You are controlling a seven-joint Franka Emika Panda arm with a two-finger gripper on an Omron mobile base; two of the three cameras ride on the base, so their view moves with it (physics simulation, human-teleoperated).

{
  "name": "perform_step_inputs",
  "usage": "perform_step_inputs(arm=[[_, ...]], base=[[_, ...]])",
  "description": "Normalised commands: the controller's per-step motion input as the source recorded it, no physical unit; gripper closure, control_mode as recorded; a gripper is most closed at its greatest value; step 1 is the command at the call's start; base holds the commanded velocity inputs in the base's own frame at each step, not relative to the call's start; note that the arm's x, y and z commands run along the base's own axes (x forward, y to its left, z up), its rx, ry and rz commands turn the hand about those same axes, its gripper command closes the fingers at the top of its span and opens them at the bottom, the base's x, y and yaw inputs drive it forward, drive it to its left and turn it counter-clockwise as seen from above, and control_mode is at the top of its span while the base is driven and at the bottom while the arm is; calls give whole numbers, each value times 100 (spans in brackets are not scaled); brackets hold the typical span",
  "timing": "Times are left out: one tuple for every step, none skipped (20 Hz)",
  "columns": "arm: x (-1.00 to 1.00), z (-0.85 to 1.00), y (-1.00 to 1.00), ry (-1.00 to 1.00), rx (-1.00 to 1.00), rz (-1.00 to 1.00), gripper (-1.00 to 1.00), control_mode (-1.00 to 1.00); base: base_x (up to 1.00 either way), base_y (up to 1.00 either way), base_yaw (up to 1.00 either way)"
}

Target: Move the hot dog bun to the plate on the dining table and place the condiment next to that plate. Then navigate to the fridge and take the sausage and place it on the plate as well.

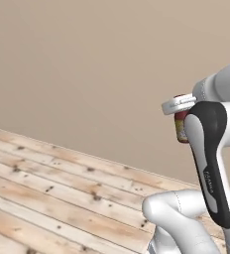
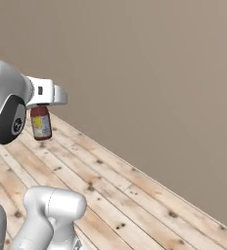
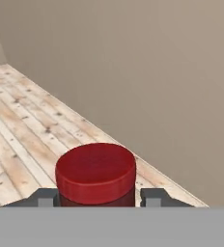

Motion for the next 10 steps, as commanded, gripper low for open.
perform_step_inputs(arm=[[0,0,0,0,0,0,100,100],[0,0,0,0,0,0,100,100],[0,0,0,0,0,0,100,100],[0,0,0,0,0,0,100,100],[0,0,0,0,0,0,100,100],[0,0,0,0,0,0,100,100],[0,0,0,0,0,0,100,100],[0,0,0,0,0,0,100,100],[0,0,0,0,0,0,100,100],[0,0,0,0,0,0,100,100]], base=[[100,-1,56],[100,-3,56],[100,-3,56],[100,-4,57],[100,-3,59],[100,-4,59],[100,-4,59],[100,-4,59],[100,-4,59],[100,-5,59]])
